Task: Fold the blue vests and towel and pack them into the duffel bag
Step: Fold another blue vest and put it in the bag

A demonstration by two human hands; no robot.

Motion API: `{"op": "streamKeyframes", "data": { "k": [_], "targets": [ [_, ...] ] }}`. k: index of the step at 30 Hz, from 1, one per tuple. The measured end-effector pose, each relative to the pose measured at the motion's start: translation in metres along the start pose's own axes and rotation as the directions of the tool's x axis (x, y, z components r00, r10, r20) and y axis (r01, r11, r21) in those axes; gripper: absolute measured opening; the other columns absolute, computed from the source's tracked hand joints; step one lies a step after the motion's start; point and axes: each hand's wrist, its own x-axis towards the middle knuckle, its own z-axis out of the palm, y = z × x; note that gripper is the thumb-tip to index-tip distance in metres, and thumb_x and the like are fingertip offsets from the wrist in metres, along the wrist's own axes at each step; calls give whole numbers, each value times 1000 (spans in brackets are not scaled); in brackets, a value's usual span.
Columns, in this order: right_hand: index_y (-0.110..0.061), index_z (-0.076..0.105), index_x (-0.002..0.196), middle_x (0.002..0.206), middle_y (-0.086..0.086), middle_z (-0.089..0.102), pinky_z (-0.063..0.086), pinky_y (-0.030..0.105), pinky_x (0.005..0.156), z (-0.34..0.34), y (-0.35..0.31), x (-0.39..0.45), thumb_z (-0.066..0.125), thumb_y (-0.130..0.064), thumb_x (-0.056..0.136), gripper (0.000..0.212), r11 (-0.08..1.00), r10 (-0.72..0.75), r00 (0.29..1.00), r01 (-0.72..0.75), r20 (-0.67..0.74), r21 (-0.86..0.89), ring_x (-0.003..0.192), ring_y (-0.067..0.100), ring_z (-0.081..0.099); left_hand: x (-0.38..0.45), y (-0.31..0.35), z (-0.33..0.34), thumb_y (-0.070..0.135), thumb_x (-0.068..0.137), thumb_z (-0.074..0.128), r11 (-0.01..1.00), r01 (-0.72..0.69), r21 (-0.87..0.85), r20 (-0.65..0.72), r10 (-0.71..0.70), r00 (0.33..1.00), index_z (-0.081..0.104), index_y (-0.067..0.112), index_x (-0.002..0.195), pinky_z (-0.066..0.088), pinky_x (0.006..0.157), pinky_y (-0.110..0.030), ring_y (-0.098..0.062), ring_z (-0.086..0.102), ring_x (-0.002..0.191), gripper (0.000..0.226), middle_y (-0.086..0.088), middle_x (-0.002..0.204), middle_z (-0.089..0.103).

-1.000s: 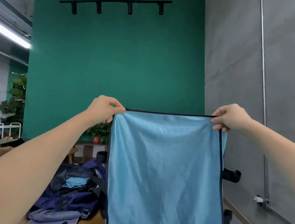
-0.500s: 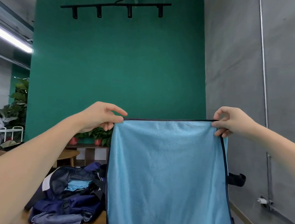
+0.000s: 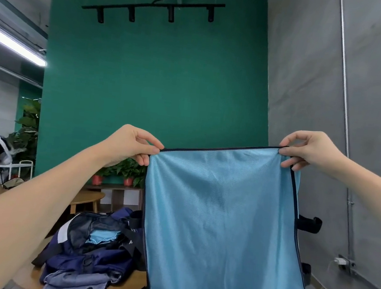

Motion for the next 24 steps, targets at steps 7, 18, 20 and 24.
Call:
{"op": "streamKeyframes", "data": {
  "k": [7, 18, 20, 24],
  "targets": [
    [-1, 59, 94, 69, 15, 72, 60, 32, 53, 5, 4, 1, 76, -1, 85, 19, 999, 1, 1000, -1, -1, 42, 72, 33, 76, 1, -5, -1, 4, 80, 81, 999, 50, 12, 26, -50, 998, 77, 5, 99, 57, 61, -24, -21, 67, 62, 20, -22, 74, 72],
    [3, 66, 100, 85, 22, 75, 60, 29, 53, 7, 10, 3, 74, -3, 89, 15, 999, 9, 995, -3, 102, -54, 79, 31, 77, 5, -14, 4, 29, 84, 81, 960, 55, 274, -38, -47, 998, 76, 14, 85, 51, 62, -29, -18, 59, 53, 16, -15, 65, 70],
    [2, 67, 98, 85, 20, 75, 56, 27, 48, 8, 11, 2, 74, -3, 88, 14, 996, 19, 992, -8, 126, -94, 78, 27, 77, 6, -18, 5, 38, 86, 78, 946, 63, 319, -92, -35, 995, 75, 19, 83, 50, 63, -29, -16, 55, 50, 20, -11, 62, 70],
    [-3, 71, 94, 81, 14, 76, 53, 28, 51, 9, 17, 4, 76, -4, 87, 9, 975, 34, 987, 2, 156, -224, 73, 18, 72, 5, -23, 7, 52, 86, 73, 922, 55, 384, -198, 23, 980, 75, 23, 77, 46, 61, -28, -13, 53, 51, 30, -6, 57, 67]
  ]
}}
